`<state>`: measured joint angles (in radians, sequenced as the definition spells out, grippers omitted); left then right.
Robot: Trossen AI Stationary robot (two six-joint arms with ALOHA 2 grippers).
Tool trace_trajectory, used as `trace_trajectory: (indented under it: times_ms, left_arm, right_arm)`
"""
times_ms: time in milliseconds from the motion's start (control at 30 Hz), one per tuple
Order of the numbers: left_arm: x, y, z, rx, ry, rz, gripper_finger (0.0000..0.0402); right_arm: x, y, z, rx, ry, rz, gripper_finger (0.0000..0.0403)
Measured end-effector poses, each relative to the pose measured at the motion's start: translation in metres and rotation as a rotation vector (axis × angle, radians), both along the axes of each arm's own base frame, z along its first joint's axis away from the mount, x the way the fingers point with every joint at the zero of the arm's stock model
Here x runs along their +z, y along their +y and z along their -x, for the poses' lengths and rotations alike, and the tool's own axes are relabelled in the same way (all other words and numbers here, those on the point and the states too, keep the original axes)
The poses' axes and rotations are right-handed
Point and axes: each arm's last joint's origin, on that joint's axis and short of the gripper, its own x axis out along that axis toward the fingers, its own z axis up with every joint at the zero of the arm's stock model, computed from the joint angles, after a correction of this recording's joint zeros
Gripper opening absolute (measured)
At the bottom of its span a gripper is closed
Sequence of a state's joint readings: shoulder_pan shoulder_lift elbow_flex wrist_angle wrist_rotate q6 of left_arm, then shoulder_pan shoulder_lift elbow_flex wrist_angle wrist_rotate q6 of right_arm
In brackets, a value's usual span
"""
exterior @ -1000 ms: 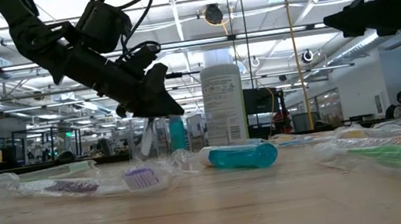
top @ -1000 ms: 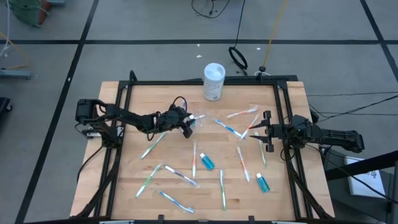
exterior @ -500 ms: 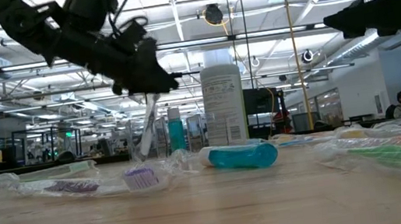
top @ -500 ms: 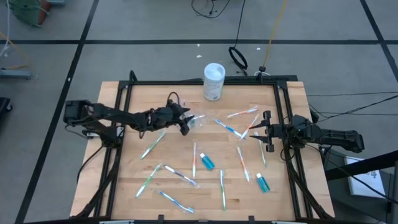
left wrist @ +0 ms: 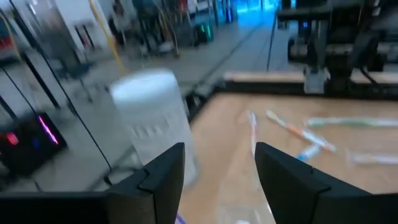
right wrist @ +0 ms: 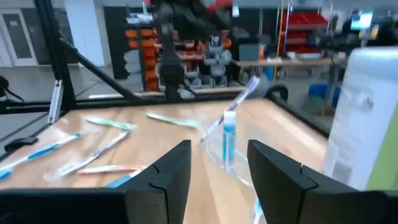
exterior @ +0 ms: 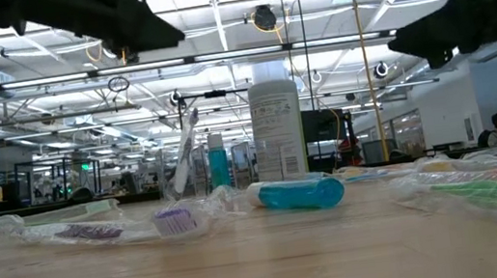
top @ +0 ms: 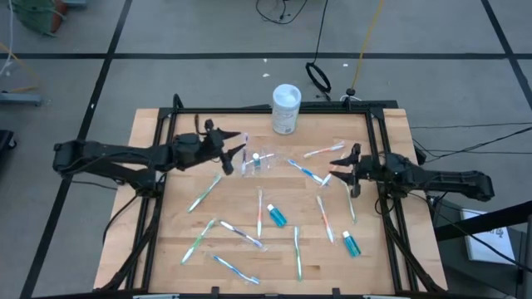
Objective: Pick & Place toothbrushing station
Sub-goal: Put the orange toothbrush into the transparent organizer
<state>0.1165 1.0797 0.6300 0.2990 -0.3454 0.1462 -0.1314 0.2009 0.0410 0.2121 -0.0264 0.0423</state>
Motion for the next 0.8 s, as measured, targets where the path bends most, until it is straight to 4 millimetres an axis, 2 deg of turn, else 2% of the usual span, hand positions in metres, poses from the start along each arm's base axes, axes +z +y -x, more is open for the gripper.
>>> trace_trajectory:
  times_ms: [67,167,300,467,533,667,733,800]
  left_arm:
    - [0.004,0.0,0.004,0.012,-0.001,-0.032,0.0202]
    - [0.006,0.0,0.005,0.023,-0.011,-0.042,0.0202]
    - [0.006,0.0,0.005,0.012,0.033,-0.123,0.0202]
    - [0.005,0.001,0.003,-0.004,0.088,-0.239,0.0202]
    - [0.006,0.001,0.003,-0.005,0.083,-0.258,0.0202]
    - [0.006,0.001,0.003,-0.008,0.094,-0.277,0.0202]
    - [0.008,0.001,0.002,-0.005,0.073,-0.28,0.0202]
    - [0.008,0.001,0.002,-0.005,0.07,-0.28,0.0202]
  right_arm:
    - [-0.001,-0.001,-0.004,0.0,0.019,-0.023,0.0151]
    - [-0.008,-0.002,-0.012,-0.004,0.138,-0.053,0.0151]
    - [0.018,-0.004,-0.031,-0.003,0.174,-0.053,0.0151]
    - [0.034,-0.01,-0.061,-0.01,0.362,-0.065,0.0151]
    - [0.041,-0.015,-0.073,-0.03,0.434,-0.075,0.0151]
    - [0.036,-0.033,-0.089,-0.093,0.671,-0.114,0.0151]
    - [0.037,-0.046,-0.095,-0.141,0.725,-0.14,0.0151]
    - [0.029,-0.06,-0.098,-0.161,0.78,-0.175,0.0151]
